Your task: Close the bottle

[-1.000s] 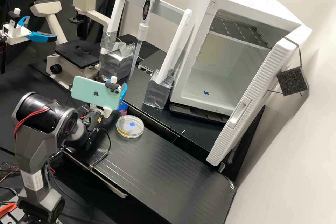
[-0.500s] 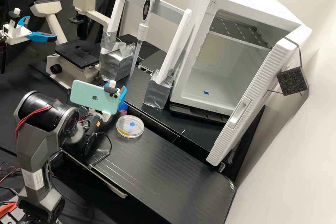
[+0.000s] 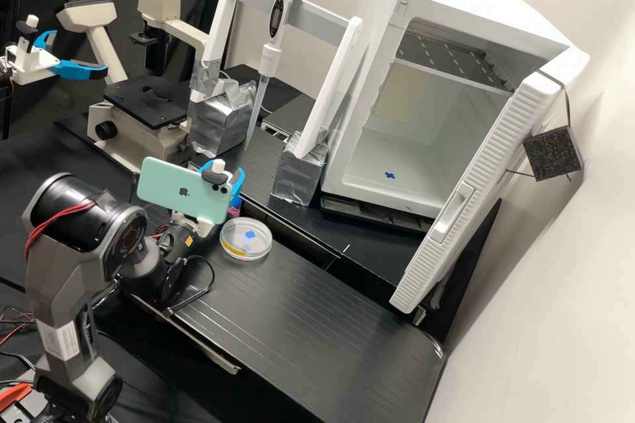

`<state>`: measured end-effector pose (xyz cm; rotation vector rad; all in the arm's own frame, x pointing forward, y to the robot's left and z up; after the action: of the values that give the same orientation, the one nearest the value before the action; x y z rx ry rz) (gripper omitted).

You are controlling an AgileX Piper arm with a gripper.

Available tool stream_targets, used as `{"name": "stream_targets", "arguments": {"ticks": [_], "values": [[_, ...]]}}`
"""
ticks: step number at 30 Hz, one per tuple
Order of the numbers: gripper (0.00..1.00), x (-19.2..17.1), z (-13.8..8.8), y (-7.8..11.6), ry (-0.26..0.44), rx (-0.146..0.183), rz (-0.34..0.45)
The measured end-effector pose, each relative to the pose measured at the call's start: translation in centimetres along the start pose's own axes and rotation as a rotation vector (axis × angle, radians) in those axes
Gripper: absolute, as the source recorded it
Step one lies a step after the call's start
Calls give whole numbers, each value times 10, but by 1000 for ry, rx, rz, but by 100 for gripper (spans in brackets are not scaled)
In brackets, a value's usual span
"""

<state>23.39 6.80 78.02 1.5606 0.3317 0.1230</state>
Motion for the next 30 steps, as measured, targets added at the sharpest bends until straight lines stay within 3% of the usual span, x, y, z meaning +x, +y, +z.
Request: {"name": "stream_targets", "arguments": {"ticks": [19,30], "values": [[0,6,-1,-8,-2,9,-31],[0,6,-9,-7,3,-10,-31]]}}
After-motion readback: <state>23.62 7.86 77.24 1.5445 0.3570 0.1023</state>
